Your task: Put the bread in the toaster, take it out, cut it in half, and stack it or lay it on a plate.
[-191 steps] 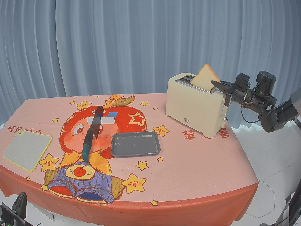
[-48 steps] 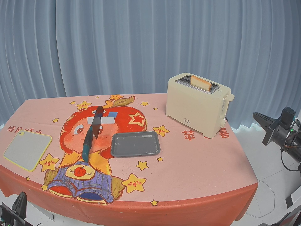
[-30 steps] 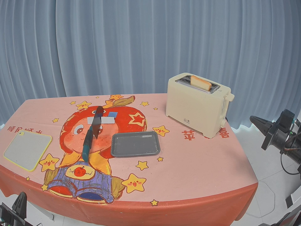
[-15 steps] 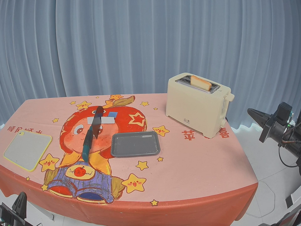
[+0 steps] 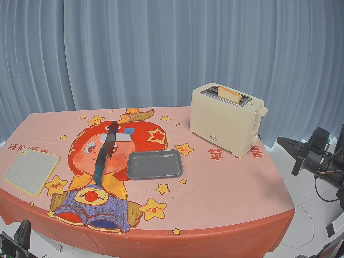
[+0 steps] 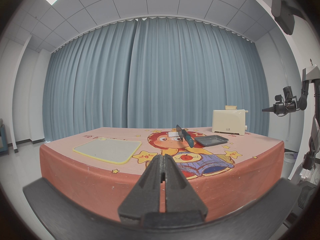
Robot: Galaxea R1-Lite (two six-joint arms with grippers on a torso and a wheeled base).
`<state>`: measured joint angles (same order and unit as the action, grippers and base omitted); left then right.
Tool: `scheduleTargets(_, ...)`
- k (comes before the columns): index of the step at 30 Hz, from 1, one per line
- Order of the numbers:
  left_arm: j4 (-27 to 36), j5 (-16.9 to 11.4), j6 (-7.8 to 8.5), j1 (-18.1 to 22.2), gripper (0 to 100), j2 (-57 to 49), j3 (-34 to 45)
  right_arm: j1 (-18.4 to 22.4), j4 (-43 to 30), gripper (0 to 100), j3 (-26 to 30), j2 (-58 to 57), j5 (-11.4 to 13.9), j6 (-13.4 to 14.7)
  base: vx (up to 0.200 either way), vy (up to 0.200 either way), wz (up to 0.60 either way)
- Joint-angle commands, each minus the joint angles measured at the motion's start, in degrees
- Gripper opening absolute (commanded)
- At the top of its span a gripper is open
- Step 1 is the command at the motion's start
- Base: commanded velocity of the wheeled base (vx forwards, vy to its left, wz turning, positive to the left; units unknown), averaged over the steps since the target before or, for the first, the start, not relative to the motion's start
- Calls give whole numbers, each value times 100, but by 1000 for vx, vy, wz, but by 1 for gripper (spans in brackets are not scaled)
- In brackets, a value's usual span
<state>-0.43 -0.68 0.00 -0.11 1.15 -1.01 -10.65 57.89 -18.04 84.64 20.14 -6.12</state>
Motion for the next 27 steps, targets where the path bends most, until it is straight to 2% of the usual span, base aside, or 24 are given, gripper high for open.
scheduleTargets(1,-1,-2,0,2,0,0,101,2,3,0,64,105,8,-3,0,0,0)
scheduleTargets(15,-1,-2,0,2,0,0,101,116,82,0,99,677,25,6,0,0,0)
scheduleTargets(17,-1,-2,0,2,0,0,101,195,82,0,82,729,131,6,0,0,0)
scheduleTargets(21,-1,-2,0,2,0,0,101,441,82,0,55,738,500,6,0,0,0)
scheduleTargets(27,-1,-2,0,2,0,0,101,600,91,0,11,809,720,14,0,0,0)
